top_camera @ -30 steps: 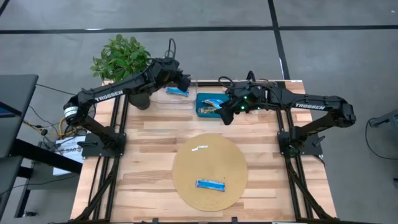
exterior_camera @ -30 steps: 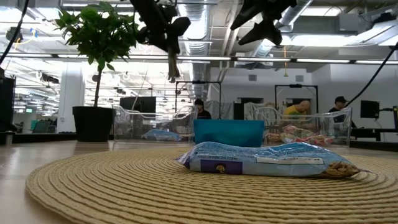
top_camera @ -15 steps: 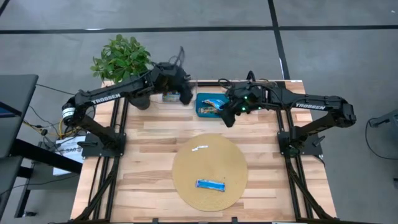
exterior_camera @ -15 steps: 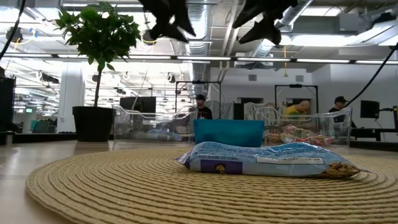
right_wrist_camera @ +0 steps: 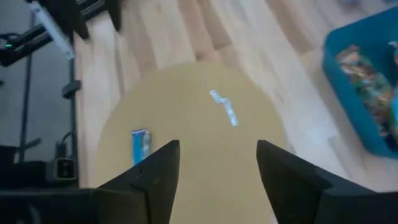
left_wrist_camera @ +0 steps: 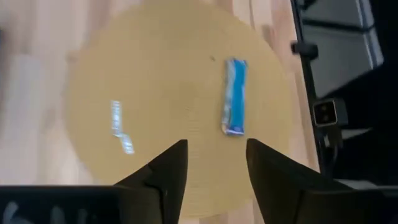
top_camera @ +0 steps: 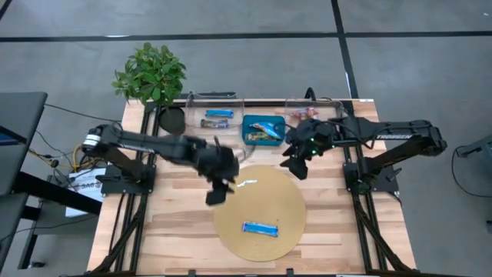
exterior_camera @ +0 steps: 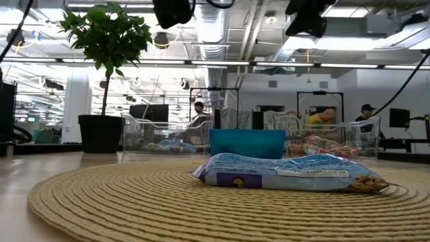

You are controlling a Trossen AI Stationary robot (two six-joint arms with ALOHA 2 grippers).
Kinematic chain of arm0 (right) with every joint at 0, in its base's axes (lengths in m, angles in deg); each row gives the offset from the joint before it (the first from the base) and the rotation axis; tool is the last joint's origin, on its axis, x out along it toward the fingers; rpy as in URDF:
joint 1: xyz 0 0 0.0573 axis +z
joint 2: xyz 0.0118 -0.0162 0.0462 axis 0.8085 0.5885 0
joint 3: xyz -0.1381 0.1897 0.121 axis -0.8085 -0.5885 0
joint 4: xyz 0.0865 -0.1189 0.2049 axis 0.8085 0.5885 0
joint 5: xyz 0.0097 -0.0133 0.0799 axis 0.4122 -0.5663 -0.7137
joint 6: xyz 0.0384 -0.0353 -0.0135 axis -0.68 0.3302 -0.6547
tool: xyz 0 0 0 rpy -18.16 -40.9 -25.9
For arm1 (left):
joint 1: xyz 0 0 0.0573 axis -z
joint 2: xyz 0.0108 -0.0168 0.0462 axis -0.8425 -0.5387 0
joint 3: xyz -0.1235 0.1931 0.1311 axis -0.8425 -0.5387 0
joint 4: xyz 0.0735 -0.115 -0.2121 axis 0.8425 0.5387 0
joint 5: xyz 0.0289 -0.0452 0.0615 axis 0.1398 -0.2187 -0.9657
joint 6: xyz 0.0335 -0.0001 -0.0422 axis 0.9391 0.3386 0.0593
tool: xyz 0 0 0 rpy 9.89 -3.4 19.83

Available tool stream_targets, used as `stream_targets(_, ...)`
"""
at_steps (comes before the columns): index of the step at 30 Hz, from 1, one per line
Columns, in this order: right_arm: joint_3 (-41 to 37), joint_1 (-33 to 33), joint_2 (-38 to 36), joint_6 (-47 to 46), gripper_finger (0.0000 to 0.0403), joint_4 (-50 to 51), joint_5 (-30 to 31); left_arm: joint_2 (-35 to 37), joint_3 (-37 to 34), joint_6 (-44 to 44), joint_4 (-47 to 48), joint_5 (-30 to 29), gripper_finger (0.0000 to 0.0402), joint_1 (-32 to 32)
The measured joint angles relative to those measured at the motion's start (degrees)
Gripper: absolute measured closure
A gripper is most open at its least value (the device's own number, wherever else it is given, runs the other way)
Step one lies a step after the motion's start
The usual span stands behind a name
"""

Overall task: Pick and place Granola Bars by type
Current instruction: Put the blue granola bar into the left transparent bin

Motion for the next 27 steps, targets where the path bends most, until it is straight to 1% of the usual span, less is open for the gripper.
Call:
stream_targets(4,0.0,3.0,-0.2,-1.14,0.02,-0.16,0.02,-4.88,-0.05,-2.33,-0.32,-3.26,0.0223,5.36)
stream_targets(8,0.0,5.84,-0.22,-3.01,0.0203,-0.04,0.0,-10.27,-0.05,-5.51,-2.46,-4.48,0.0199,8.82)
stream_targets(14,-0.02,10.01,-0.42,-5.78,0.0207,1.28,-0.02,-16.65,-0.07,-9.35,-10.68,-5.89,0.0173,12.01)
stream_targets(17,-0.02,11.71,-0.57,-7.13,0.0207,2.34,-0.04,-19.63,-0.07,-9.48,-15.5,-6.56,0.0167,13.45)
stream_targets(21,-0.02,13.64,-1.09,-9.33,0.0209,3.37,-0.01,-22.78,-0.04,-9.48,-19.62,-7.04,0.0166,15.3)
stream_targets(27,-0.03,15.61,-1.97,-11.84,0.0216,4.35,0.02,-25.7,-0.02,-9.44,-21.28,-13.33,0.0166,17.6)
